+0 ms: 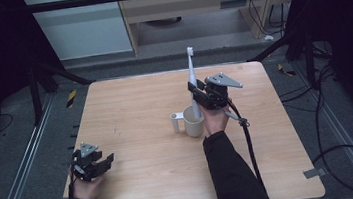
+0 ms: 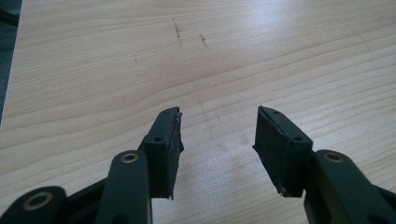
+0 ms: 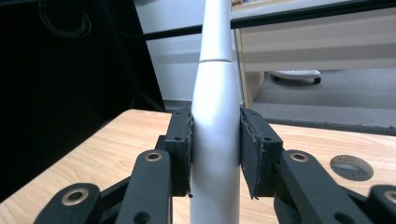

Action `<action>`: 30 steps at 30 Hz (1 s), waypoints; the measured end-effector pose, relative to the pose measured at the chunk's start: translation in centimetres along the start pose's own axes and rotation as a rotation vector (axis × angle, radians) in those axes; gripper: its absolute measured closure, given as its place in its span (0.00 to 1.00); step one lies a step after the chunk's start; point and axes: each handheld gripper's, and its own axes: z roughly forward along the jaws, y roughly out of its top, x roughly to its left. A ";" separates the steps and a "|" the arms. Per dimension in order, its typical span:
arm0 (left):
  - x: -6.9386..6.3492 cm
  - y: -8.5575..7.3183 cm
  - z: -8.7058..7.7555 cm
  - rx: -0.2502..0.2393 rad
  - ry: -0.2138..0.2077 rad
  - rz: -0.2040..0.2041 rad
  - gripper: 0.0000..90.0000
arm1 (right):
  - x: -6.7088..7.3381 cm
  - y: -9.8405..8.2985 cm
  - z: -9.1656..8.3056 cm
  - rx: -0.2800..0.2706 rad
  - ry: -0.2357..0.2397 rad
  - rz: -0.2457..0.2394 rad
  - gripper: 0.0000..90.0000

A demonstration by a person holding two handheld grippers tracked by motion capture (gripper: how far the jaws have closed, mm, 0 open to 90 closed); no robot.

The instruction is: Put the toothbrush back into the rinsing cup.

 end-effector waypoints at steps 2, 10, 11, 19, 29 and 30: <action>0.0 0.0 0.0 -0.001 0.000 0.000 0.55 | 0.2 -0.3 0.3 0.013 -0.002 -0.001 0.74; 0.0 0.0 0.0 -0.003 0.000 -0.001 0.55 | 0.6 -1.0 1.0 0.048 -0.010 -0.013 0.74; 0.0 0.0 -0.1 -0.002 0.000 0.001 0.55 | 0.7 -1.1 1.1 0.053 -0.011 -0.014 0.74; 0.0 0.0 0.0 -0.002 0.001 0.000 0.55 | 0.7 -2.0 1.3 0.083 -0.021 -0.022 0.74; 0.0 0.0 -0.1 -0.003 0.001 0.001 0.55 | 1.0 -2.7 1.4 0.130 -0.038 -0.052 0.74; 0.0 0.0 -0.1 -0.003 0.000 0.001 0.55 | 1.0 -2.7 1.4 0.133 -0.039 -0.055 0.74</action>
